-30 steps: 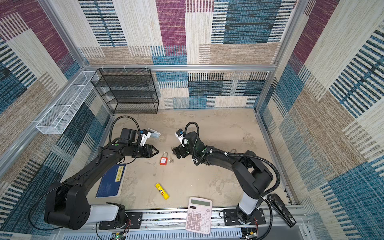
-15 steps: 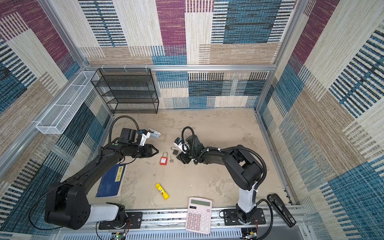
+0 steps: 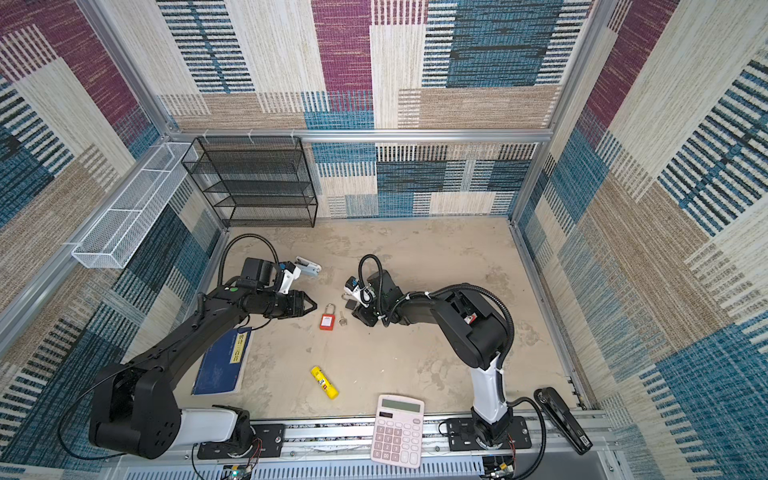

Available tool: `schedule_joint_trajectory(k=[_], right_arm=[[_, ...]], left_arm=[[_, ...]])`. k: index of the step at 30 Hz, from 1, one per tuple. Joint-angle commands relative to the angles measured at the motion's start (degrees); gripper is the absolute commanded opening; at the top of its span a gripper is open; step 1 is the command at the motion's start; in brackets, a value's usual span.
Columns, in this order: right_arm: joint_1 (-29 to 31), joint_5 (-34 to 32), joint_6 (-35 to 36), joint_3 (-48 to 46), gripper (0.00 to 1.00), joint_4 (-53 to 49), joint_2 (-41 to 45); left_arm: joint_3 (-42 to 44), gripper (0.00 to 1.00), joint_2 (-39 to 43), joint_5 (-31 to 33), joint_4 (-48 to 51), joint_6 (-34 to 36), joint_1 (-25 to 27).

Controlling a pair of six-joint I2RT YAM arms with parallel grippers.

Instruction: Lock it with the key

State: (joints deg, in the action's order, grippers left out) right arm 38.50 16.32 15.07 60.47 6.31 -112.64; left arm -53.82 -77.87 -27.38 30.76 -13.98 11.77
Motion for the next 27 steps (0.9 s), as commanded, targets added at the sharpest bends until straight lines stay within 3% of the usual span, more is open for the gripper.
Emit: schedule_joint_trajectory(k=[1,4,18,27], right_arm=[[0.0,1.2,1.3,1.3,0.49,0.7,-1.2],[0.0,0.7,2.0,3.6,0.44,-1.6,-2.9],[0.0,1.7,4.8,6.9,0.47,-4.6,-5.9],[0.0,1.0,6.1,5.6,0.30,-4.3,-4.4]], left_arm=[[0.1,0.54,0.0,-0.7,0.1,-0.8,0.0],[0.0,0.54,-0.3,-1.0,0.1,-1.1,0.0],[-1.2,0.54,-0.6,-0.9,0.9,-0.5,0.1],[-2.1,0.54,0.9,-1.0,1.4,1.8,0.1]])
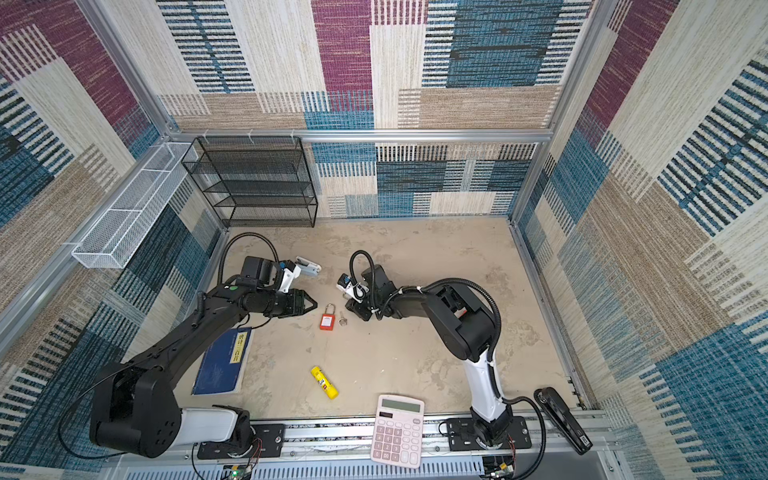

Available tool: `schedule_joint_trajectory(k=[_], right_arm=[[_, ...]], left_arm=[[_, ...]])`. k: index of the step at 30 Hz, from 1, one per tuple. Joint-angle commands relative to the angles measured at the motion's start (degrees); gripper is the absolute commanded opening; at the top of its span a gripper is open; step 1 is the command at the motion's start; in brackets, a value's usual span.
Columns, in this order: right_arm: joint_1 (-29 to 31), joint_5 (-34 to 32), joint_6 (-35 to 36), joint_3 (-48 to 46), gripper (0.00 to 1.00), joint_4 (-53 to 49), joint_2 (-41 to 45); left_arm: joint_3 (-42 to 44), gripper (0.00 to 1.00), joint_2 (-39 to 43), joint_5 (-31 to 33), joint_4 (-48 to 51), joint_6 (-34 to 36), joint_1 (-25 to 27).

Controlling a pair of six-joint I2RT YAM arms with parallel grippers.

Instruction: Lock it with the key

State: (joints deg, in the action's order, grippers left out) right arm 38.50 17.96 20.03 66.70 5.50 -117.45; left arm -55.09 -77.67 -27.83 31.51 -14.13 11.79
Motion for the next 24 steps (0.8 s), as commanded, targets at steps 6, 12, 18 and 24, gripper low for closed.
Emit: schedule_joint_trajectory(k=[6,12,18,24], right_arm=[[-0.1,-2.3,2.1,-2.6,0.21,-0.5,3.8],[0.0,-2.6,3.2,-3.2,0.21,1.8,12.3],[0.0,-0.8,4.3,-0.4,0.21,0.2,20.8],[-0.1,5.6,10.1,5.3,0.22,-5.2,26.5]], left_arm=[[-3.6,0.54,0.7,-1.6,1.8,4.5,0.1],[-5.0,0.54,2.1,-7.4,-2.5,-0.8,0.1],[-4.9,0.54,5.5,-10.6,-15.7,-10.2,0.1],[-12.4,0.52,5.0,-13.1,-15.9,-5.8,0.9]])
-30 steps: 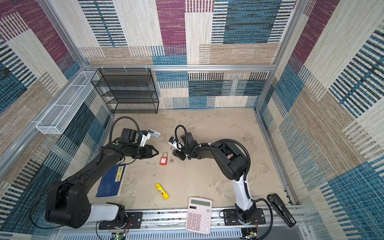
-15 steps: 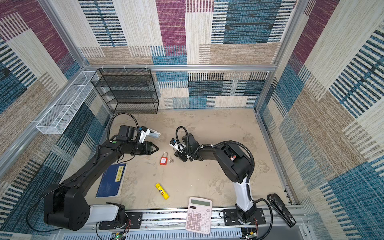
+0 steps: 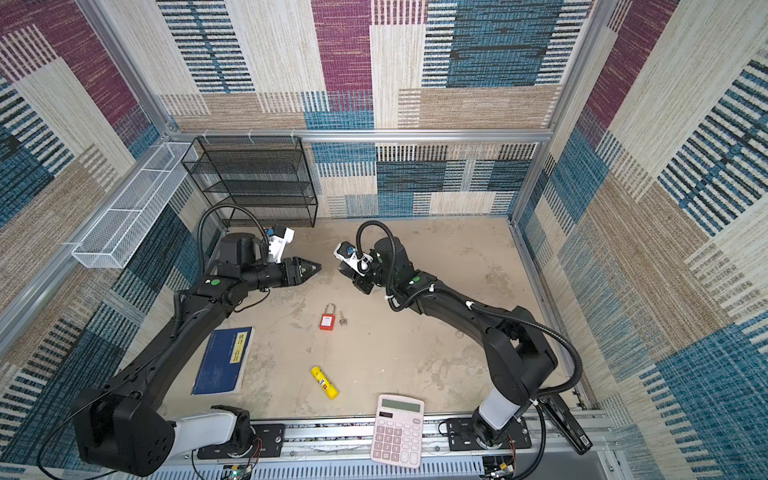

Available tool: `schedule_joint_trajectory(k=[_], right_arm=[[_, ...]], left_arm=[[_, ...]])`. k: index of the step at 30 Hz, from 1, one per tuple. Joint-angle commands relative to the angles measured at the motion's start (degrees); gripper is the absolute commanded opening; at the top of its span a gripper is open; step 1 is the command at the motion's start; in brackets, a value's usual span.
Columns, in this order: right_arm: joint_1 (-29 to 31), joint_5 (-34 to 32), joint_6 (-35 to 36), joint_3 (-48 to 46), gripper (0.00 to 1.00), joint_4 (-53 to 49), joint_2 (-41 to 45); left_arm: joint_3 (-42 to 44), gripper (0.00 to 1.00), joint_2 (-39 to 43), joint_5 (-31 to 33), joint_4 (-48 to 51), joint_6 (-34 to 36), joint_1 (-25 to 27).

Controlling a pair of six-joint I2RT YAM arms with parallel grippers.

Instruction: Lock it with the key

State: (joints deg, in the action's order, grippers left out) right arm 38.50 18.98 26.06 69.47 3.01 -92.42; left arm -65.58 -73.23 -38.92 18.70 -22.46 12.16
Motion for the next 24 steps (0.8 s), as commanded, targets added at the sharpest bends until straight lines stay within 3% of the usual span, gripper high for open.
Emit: schedule_joint_trajectory(k=[1,5,7,9,12,18,24], right_arm=[[0.0,5.6,5.1,4.6,0.22,-4.4,1.8],[0.0,6.5,8.9,9.2,0.22,-9.3,4.1],[0.0,5.8,11.6,9.7,0.22,-10.0,5.9],[0.0,2.5,13.6,7.9,0.22,-7.1,8.6],[-0.1,-1.5,16.1,5.7,0.23,-2.8,11.4],[0.1,-3.3,18.3,5.6,0.23,1.0,14.0],[0.3,-2.1,20.7,7.9,0.23,0.9,13.3]], left_arm=[[-2.4,0.52,1.6,-2.0,-3.6,6.3,0.9],[-3.7,0.55,6.1,-6.6,-4.9,22.5,1.1],[-4.8,0.61,7.9,-5.8,-4.6,26.6,1.0],[-8.7,0.68,6.0,-5.4,-0.8,26.5,0.4],[-17.0,0.60,-0.1,-9.5,5.4,23.0,0.5],[-14.3,0.56,-2.4,-10.9,-9.6,7.8,2.5],[-15.9,0.54,-4.6,-11.1,-11.3,5.4,5.6]])
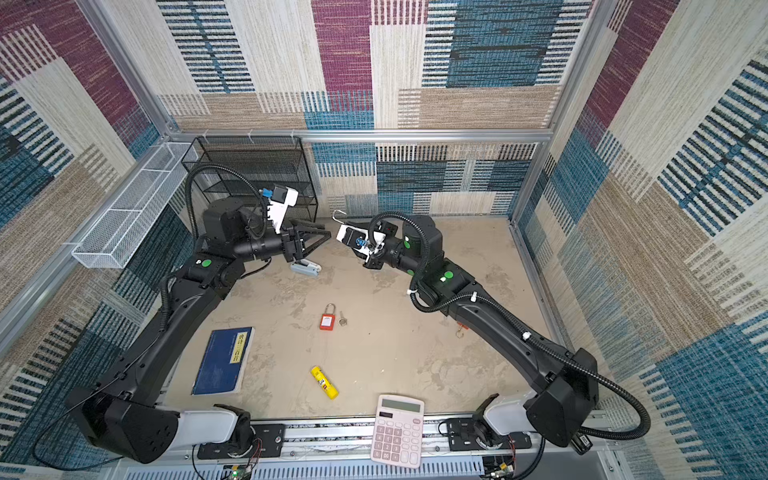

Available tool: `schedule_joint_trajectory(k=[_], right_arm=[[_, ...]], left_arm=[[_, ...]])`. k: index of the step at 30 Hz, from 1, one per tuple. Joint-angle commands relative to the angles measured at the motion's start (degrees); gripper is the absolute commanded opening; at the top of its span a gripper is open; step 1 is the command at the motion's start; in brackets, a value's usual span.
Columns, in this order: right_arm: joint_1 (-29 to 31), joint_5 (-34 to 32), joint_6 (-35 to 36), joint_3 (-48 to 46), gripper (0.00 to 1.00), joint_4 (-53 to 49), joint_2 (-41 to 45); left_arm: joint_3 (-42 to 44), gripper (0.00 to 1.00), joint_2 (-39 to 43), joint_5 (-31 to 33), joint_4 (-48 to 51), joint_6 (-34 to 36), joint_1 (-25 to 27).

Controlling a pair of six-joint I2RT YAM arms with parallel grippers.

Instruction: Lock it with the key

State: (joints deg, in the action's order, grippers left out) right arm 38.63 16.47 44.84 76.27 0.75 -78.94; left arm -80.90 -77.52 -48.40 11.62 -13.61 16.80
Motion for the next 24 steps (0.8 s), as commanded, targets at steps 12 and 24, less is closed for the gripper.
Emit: schedule_joint_trajectory(k=[12,24], right_arm=[[1.9,2.1,4.3,0.3,0.24,2.5,0.3],[2.4,3.6,5.1,0.5,0.23,2.8,0.2]], left_arm=[[-0.4,0.47,-0.9,-3.0,-9.1,-8.0,2.6],[0.1,0.11,-1.2,-2.5,-9.4,-8.6,3.5]])
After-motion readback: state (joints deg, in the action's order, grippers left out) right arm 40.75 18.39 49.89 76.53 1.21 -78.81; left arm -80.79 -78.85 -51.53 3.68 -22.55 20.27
